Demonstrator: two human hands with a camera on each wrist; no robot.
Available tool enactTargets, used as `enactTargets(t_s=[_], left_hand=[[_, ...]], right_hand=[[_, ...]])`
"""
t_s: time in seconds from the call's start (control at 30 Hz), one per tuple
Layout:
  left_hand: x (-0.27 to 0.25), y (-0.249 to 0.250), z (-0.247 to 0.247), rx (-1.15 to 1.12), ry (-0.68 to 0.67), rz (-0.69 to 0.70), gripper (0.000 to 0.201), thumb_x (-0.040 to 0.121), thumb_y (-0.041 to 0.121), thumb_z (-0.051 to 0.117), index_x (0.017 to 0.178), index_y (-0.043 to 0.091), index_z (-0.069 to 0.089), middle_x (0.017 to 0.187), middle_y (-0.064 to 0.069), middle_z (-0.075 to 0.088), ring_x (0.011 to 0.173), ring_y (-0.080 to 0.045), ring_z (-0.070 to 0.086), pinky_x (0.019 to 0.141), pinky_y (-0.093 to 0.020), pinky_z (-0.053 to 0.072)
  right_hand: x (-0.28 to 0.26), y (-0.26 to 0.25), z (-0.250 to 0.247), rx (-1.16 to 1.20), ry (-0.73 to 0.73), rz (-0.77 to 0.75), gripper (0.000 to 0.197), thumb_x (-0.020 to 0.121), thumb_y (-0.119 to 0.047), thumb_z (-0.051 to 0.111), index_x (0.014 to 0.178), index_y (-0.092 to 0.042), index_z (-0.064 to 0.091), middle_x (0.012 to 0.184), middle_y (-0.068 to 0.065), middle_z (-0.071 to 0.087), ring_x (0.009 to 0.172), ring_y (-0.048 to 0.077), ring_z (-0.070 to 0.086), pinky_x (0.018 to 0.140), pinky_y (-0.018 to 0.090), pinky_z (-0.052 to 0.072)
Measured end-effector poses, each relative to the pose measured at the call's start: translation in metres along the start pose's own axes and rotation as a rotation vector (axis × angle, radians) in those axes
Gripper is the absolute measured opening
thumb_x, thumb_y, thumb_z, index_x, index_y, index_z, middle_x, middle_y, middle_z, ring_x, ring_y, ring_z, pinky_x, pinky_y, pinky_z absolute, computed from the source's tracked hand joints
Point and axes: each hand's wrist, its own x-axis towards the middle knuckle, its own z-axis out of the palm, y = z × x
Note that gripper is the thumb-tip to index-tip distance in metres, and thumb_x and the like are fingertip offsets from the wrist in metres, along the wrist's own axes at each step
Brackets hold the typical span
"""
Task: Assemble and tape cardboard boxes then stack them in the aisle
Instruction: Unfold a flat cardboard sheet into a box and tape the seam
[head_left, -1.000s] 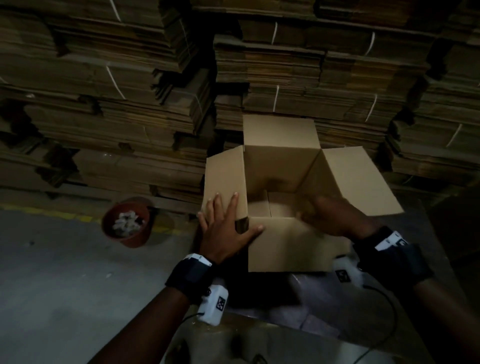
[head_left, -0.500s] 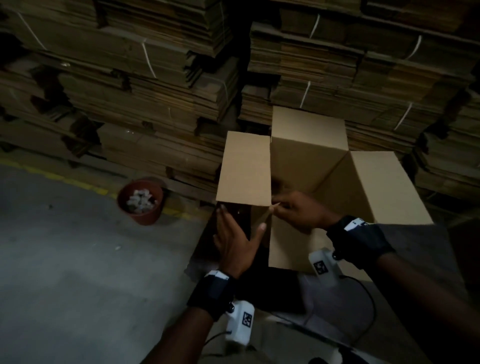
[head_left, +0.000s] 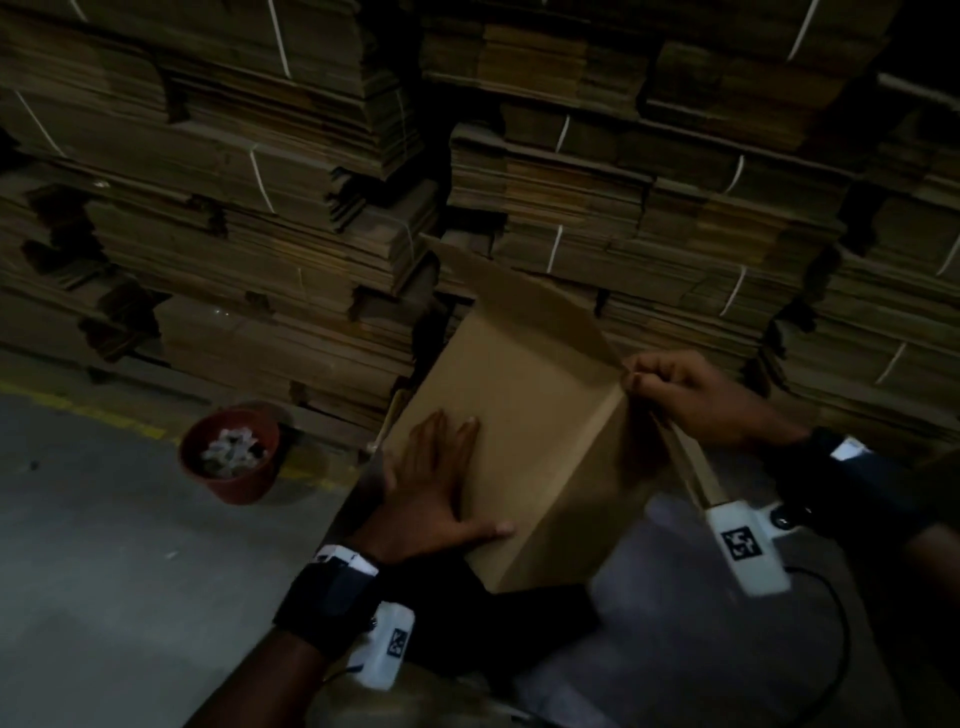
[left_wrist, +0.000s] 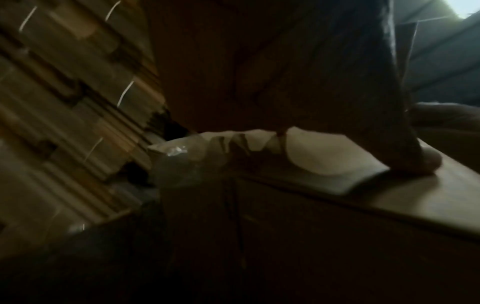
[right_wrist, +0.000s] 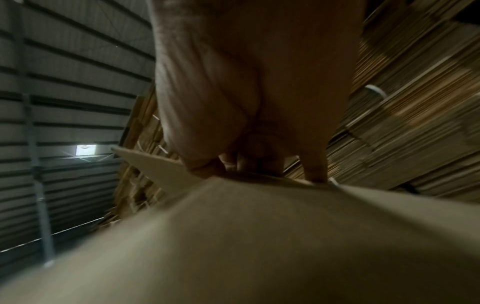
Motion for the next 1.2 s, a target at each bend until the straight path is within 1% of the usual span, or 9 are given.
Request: enactTargets(t_s=[0.23,0.33,0.4,0.57,0.77,0.9,1.0,1.1,1.2], left_hand=[[0.008,0.004,-0.009,0.338,-0.066,0.032,0.116,0.061,0.101,0.044,0.145,0.061,-0.025,0.156,0.01,-0.044,0.144,-0.021,-0.039,0.113,-0.073,-0.006],[0.015,0.023,0.007,0.403,-0.062,0.014,0.114,0.065,0.099,0.042,0.15,0.055,-0.021,0.158,0.004,-0.041,0.146,-0.025,-0.037,0.112,-0.075,-0.004],[0.022,0.031,0.019,0.405,-0.025,-0.004,0.115,0.063,0.101,0.04,0.15,0.055,-0.021,0.158,0.004,-0.041,0.146,-0.026,-0.037,0.111,-0.077,-0.005],[0.045,0.033,0.025,0.341,-0.022,-0.027,0.115,0.057,0.103,0.037,0.148,0.059,-0.017,0.159,0.005,-0.039,0.147,-0.025,-0.035,0.11,-0.077,-0.008],[0.046,0.027,0.006,0.241,0.065,0.006,0.103,0.057,0.097,0.053,0.148,0.066,0.014,0.159,0.0,-0.038,0.147,-0.032,-0.015,0.116,-0.065,0.003],[0.043,0.01,-0.003,0.08,0.112,-0.044,0.108,0.05,0.095,0.061,0.147,0.062,0.025,0.164,-0.002,-0.024,0.147,-0.038,-0.004,0.117,-0.062,0.022],[0.042,-0.002,-0.009,-0.102,0.115,-0.168,0.136,0.044,0.091,0.068,0.155,0.049,0.003,0.166,-0.011,0.002,0.149,-0.039,0.005,0.115,-0.064,0.026],[0.044,-0.007,-0.015,-0.262,0.125,-0.219,0.151,0.045,0.076,0.085,0.157,0.039,-0.01,0.165,-0.012,0.015,0.15,-0.036,0.013,0.116,-0.062,0.029],[0.05,-0.01,-0.02,-0.334,0.154,-0.199,0.143,0.045,0.076,0.086,0.159,0.029,0.015,0.158,-0.011,0.033,0.143,-0.031,0.034,0.114,-0.053,0.037]], right_hand=[[-0.02,0.043,-0.012,-0.075,0.233,0.153,0.027,0.108,-0.019,0.04,0.093,-0.02,0.063,0.097,0.001,0.064,0.087,0.01,0.065,0.07,0.007,0.043],[-0.026,0.075,-0.004,-0.535,0.215,0.325,0.058,0.096,-0.055,0.022,0.107,-0.011,0.058,0.117,0.018,0.056,0.12,0.035,0.051,0.098,0.038,0.034],[-0.031,0.097,0.014,-0.627,0.285,0.489,0.065,0.105,-0.054,0.025,0.143,-0.004,0.043,0.157,0.024,0.03,0.15,0.04,0.018,0.116,0.054,0.007],[-0.053,0.107,0.093,-0.533,0.412,0.559,0.075,0.104,-0.056,0.028,0.162,-0.015,0.006,0.169,0.012,-0.012,0.155,0.03,-0.017,0.115,0.068,-0.009],[-0.082,0.099,0.172,0.174,0.567,0.376,0.072,0.091,-0.078,0.023,0.15,-0.039,0.03,0.143,-0.009,0.05,0.128,0.013,0.049,0.106,0.034,0.037],[-0.085,0.088,0.187,0.408,0.613,0.379,0.063,0.098,-0.064,0.035,0.155,-0.038,0.029,0.13,-0.022,0.057,0.113,-0.005,0.057,0.1,0.023,0.038],[-0.085,0.091,0.19,0.49,0.602,0.373,0.082,0.086,-0.083,0.043,0.155,-0.042,0.029,0.133,-0.03,0.054,0.111,-0.027,0.048,0.1,0.019,0.038],[-0.085,0.092,0.192,0.51,0.579,0.37,0.101,0.071,-0.096,0.043,0.156,-0.045,0.025,0.137,-0.034,0.051,0.117,-0.025,0.047,0.102,0.019,0.037],[-0.086,0.095,0.188,0.54,0.569,0.332,0.094,0.076,-0.091,0.048,0.156,-0.047,0.026,0.14,-0.035,0.051,0.127,-0.015,0.047,0.111,0.03,0.039]])
